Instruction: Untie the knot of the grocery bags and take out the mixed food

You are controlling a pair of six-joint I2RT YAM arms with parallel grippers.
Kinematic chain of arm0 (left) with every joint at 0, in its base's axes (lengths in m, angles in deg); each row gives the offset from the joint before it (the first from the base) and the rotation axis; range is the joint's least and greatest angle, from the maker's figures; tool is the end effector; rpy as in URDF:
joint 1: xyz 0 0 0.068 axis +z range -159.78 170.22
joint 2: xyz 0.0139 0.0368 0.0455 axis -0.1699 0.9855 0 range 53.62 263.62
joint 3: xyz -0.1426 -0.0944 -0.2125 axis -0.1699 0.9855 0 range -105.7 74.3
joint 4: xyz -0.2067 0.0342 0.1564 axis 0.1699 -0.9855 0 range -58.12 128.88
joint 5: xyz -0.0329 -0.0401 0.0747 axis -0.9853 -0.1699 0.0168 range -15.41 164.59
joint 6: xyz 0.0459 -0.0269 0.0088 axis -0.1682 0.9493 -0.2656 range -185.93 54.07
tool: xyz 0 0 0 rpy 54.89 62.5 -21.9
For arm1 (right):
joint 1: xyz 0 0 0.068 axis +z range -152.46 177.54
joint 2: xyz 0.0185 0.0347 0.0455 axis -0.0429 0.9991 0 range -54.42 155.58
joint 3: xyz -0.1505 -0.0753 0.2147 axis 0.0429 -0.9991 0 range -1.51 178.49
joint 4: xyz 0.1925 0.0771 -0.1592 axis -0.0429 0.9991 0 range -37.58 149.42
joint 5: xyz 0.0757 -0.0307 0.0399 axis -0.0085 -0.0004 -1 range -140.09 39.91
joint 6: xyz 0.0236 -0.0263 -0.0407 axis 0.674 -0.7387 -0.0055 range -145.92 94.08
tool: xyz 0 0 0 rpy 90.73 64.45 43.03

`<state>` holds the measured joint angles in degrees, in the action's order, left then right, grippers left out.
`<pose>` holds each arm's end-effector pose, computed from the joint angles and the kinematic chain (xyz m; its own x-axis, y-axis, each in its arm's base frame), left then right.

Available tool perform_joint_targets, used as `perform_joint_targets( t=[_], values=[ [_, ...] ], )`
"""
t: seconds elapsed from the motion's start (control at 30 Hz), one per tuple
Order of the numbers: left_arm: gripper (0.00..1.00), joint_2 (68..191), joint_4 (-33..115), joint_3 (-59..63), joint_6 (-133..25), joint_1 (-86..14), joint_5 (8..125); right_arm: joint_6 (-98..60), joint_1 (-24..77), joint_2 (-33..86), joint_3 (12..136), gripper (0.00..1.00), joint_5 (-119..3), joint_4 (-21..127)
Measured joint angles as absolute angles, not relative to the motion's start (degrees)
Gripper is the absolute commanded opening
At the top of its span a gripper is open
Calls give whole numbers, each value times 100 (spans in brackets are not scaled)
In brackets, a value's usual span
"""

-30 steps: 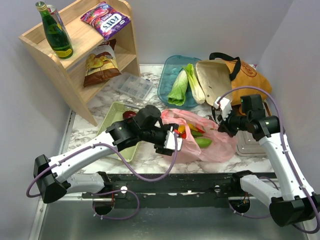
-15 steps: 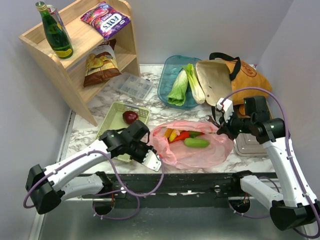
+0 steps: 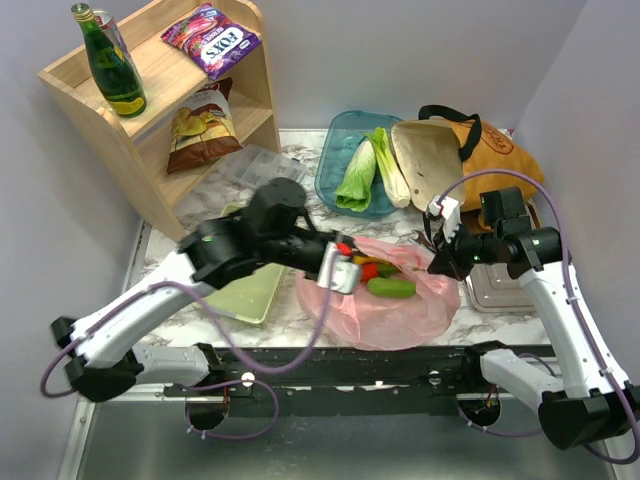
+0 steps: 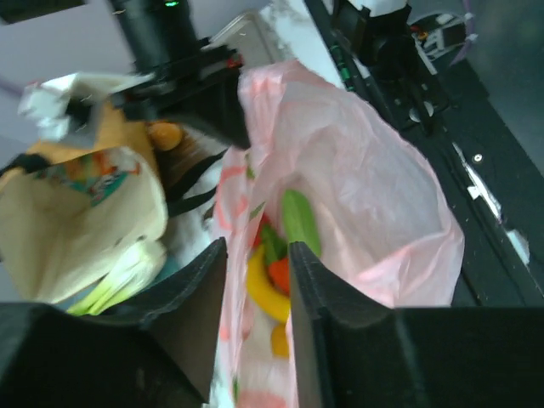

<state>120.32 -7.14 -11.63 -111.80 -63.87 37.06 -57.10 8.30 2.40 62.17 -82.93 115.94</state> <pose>0.1106 -0.1896 0.4471 0.5058 0.2719 -0.8187 0.8591 -0.2449 0.4494 0.1621 0.0504 0.3366 -0.4694 -0.5319 -0.7048 -0.8096 0.5778 0.1031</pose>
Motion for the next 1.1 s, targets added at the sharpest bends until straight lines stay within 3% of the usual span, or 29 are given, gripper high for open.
perform_joint_targets(
  t=[0.13,0.37,0.9,1.1],
  values=[
    [28,12947,152,-783,-10874,-6997,4055,-5627,830,470,6217,1,-8347,11693],
    [27,14746,1052,-144,-11169,-7228,4713,-5286,830,526,6206,1,-8339,11717],
    [67,16241,1839,-120,-12065,-7456,5753,-4589,830,432,6140,1,-7648,11551],
    [69,16403,1758,-160,-12336,-7497,6044,-4539,830,435,6140,1,-7622,11503]
  ],
)
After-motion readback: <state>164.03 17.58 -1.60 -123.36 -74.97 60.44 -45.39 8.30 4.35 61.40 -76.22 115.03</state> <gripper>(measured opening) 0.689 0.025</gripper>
